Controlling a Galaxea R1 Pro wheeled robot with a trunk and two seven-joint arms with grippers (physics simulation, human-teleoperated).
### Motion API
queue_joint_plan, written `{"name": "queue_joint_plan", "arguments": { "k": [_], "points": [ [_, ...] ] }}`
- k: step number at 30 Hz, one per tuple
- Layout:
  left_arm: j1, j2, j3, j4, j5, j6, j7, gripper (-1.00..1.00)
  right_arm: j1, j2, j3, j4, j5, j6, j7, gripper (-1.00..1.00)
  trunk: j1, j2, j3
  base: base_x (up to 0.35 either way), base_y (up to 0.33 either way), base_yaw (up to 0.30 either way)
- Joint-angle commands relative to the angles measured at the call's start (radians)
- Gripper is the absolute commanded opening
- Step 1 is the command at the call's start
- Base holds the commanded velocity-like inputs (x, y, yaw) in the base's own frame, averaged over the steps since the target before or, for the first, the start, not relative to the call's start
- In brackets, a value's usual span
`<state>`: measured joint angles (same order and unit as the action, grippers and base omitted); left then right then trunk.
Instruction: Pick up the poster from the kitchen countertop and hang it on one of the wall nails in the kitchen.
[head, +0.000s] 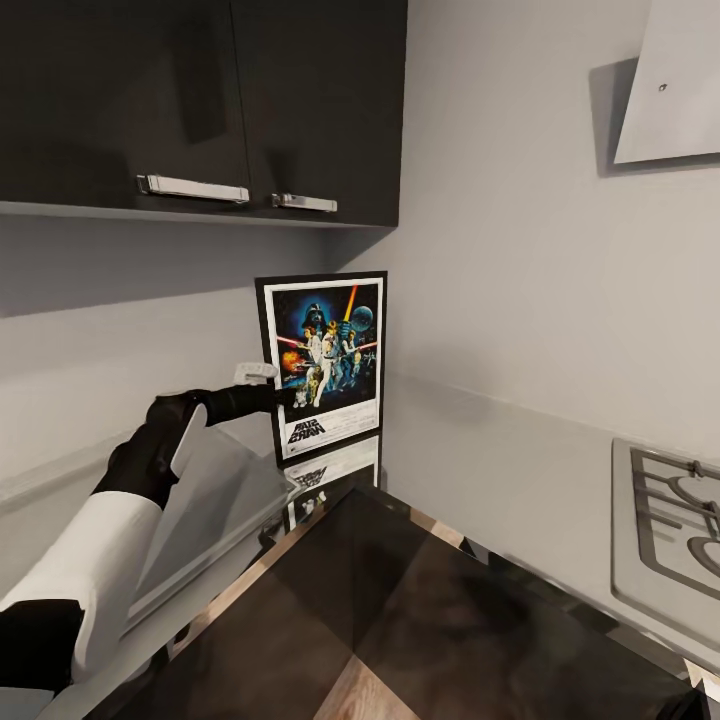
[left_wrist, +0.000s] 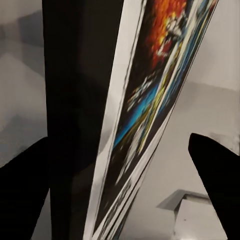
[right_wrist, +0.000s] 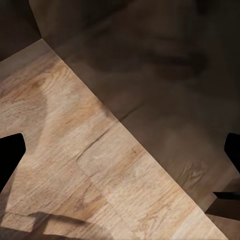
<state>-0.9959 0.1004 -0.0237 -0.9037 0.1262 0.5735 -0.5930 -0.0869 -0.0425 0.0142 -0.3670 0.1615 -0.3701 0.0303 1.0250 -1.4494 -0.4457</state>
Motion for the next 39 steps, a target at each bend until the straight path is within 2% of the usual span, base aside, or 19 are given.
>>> {"name": "queue_joint_plan", "arguments": {
  "k": [1,4,10,17,25,26,39],
  "points": [
    [-0.001,0.001,-0.002,-0.001,0.01,0.008,0.003,-1.0,-0.001,0.0,0.001,0.0,0.003,-0.003,0.001,1.0,0.0,-0.001,-0.001,0.0,0.0,0.0],
    [-0.001,0.002,-0.002,-0.002,0.009,0.007,0.003,-1.0,-0.001,0.0,0.001,0.0,0.003,-0.003,0.0,1.0,0.0,-0.001,-0.001,0.0,0.0,0.0],
    [-0.001,0.003,-0.001,-0.011,-0.019,0.004,0.0,-1.0,-0.001,0.0,0.001,0.0,0.003,-0.003,0.0,1.0,0.0,-0.001,-0.001,0.0,0.0,0.0],
    [-0.001,0.005,0.0,-0.021,-0.024,0.003,-0.001,-1.0,-0.001,0.0,0.001,0.0,0.003,-0.003,0.001,1.0,0.0,-0.001,-0.001,0.0,0.0,0.0],
    [-0.001,0.006,0.005,-0.102,-0.023,0.005,-0.004,-1.0,-0.001,0.0,0.001,0.0,0.003,-0.004,0.001,1.0,0.0,-0.001,0.01,0.0,0.0,0.0],
    [0.0,0.02,0.014,-0.23,-0.022,0.009,-0.02,-1.0,-0.001,0.0,0.0,0.0,0.003,-0.004,0.001,1.0,0.0,-0.001,0.012,0.0,0.0,0.0],
    [0.0,0.026,0.015,-0.247,-0.021,0.01,-0.022,-1.0,-0.001,0.0,0.001,0.0,0.003,-0.004,0.0,1.0,0.0,-0.001,0.027,-0.118,0.0,0.0]
  ]
}}
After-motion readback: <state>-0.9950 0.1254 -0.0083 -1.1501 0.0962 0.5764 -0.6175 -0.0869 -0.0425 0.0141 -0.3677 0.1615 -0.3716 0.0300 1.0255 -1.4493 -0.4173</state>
